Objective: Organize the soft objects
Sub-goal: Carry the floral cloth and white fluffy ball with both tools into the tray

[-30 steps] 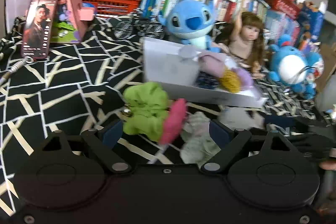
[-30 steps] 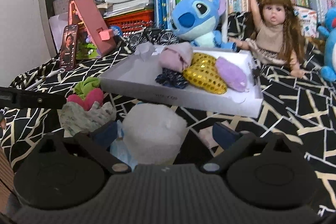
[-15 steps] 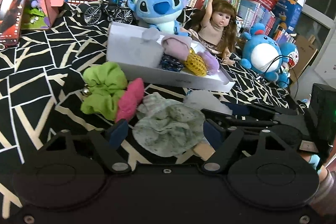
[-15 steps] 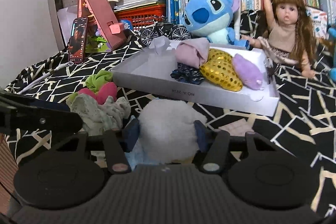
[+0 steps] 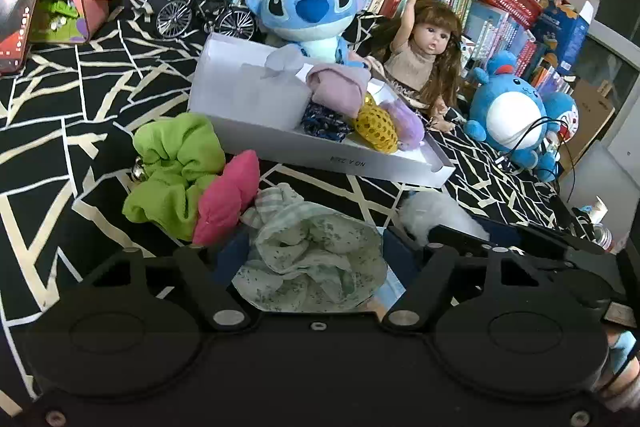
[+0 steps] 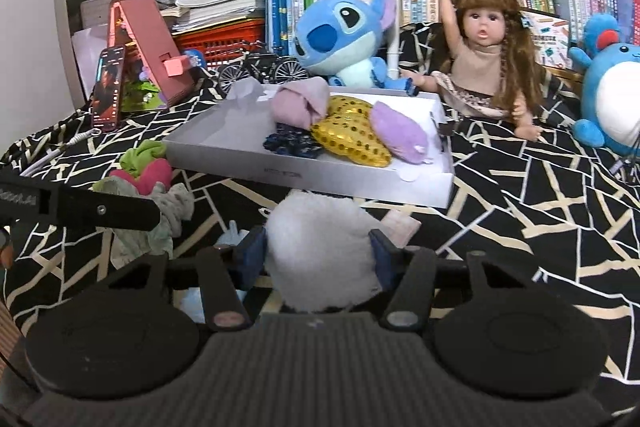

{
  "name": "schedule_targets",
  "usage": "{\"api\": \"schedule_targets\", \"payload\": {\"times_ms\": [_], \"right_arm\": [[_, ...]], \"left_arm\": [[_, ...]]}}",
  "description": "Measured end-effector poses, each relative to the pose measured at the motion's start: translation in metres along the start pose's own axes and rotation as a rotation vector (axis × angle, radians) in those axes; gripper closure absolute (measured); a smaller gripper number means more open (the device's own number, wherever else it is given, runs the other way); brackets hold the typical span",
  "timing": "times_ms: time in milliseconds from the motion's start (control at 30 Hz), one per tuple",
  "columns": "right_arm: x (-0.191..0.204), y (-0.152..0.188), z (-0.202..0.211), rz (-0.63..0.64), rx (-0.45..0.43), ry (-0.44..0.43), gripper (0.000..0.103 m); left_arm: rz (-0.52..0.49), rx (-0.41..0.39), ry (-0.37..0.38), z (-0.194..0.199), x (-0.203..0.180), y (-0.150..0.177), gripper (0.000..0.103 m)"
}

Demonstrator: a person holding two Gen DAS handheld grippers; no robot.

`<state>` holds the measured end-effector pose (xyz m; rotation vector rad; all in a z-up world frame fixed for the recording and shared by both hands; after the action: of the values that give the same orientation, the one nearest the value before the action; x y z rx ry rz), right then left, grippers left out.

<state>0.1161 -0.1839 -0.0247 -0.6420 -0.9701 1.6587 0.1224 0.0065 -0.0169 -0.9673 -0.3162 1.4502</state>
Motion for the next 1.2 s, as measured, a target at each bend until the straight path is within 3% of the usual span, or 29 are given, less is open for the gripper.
{"api": "schedule_targets", "payload": {"times_ms": [400,733,933,1133,1200], "right_arm": [[-0.007,0.011,-0.001,-0.011,0.016,0.033,0.041],[-0.007,0.015,-0.005,-0.017,0.009,0.051,0.028],[-0.01,0.014,-0.007,-0.044,-0.002,0.056,0.02],[-0.007,0.013,-0.013,-0.034,-0.002,0.062,0.019],[-0.006,0.013,-0.015,-0.028,-0.001,0.064,0.019]], "left_arm": [[0.007,0.034,-0.023,-0.017,0.001,0.007,0.036],[0.015,0.037,-0.03,-0.023,0.0,0.009,0.036],[0.014,0.013,-0.049,-0.019,-0.002,0.008,0.022],[0.029,0.012,-0.063,-0.022,0.003,0.008,0.023],[0.029,0.012,-0.058,-0.023,0.003,0.008,0.03]]}}
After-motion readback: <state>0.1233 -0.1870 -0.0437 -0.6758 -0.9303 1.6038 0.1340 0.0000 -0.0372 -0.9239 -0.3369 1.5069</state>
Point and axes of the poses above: each gripper's, at about its wrist camera, not at the fingertips, and z roughly against the way its jaws point, x to its left, y to its underside, the point moved 6 cm from there along -z, roughly the way its jaws point, and after that the axes turned 2 degrees about -y, right-handed, at the moved point
